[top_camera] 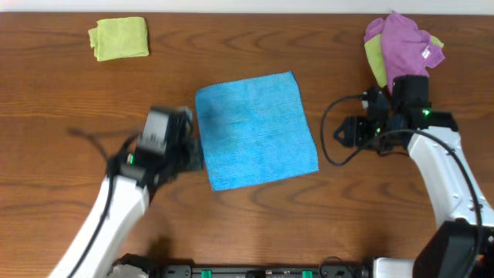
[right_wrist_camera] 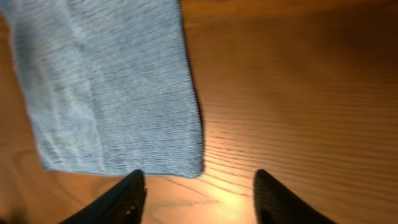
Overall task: Fold the cloth
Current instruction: 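Move both grippers to the near corners of the blue cloth, then grasp the near edge corners of the blue cloth with both grippers, then lift and fold the near edge away over the far half with both grippers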
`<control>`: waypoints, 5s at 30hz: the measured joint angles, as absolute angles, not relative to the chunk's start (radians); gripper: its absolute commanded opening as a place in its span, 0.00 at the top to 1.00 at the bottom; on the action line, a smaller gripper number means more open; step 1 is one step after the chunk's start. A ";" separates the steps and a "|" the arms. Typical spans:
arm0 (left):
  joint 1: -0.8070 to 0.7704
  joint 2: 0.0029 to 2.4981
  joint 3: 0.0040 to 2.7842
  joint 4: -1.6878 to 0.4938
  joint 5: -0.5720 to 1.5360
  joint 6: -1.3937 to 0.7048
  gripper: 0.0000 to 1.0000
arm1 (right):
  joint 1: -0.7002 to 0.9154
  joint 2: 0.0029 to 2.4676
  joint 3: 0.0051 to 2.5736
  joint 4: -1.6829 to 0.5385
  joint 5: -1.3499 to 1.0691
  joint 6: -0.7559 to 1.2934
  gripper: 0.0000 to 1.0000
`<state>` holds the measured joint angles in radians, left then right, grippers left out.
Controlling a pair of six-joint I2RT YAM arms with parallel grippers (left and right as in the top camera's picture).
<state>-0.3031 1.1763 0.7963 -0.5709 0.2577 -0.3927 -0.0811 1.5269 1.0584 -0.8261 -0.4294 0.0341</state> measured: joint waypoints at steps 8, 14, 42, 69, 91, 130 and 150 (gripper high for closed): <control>-0.303 1.075 0.409 -0.261 0.418 -0.622 0.94 | -0.061 1.560 0.925 -0.759 -0.514 0.044 0.38; -0.303 1.075 0.334 -0.236 0.445 -0.688 0.91 | -0.061 1.618 0.896 -0.740 -0.528 0.046 0.37; -0.303 1.295 0.318 0.110 0.450 -0.738 0.53 | -0.061 1.770 0.895 -0.638 -0.622 0.057 0.39; -0.303 1.361 0.322 0.161 0.497 -0.764 0.80 | 0.011 1.831 0.902 -0.616 -0.683 0.067 0.80; -0.278 1.367 0.408 0.244 0.529 -0.751 0.94 | 0.014 1.855 1.065 -0.788 -0.632 0.107 0.98; -0.015 2.011 1.236 0.029 0.547 -0.469 0.94 | 0.104 2.272 1.730 -0.514 -0.627 0.368 0.98; -0.015 2.027 1.255 -0.209 0.618 -0.384 0.94 | 0.093 2.284 1.733 -0.751 -0.607 0.375 0.98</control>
<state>-0.0147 2.0266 1.2552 -0.2089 0.6182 -0.3836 0.0925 2.2845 1.7329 -0.7506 -0.6075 0.3752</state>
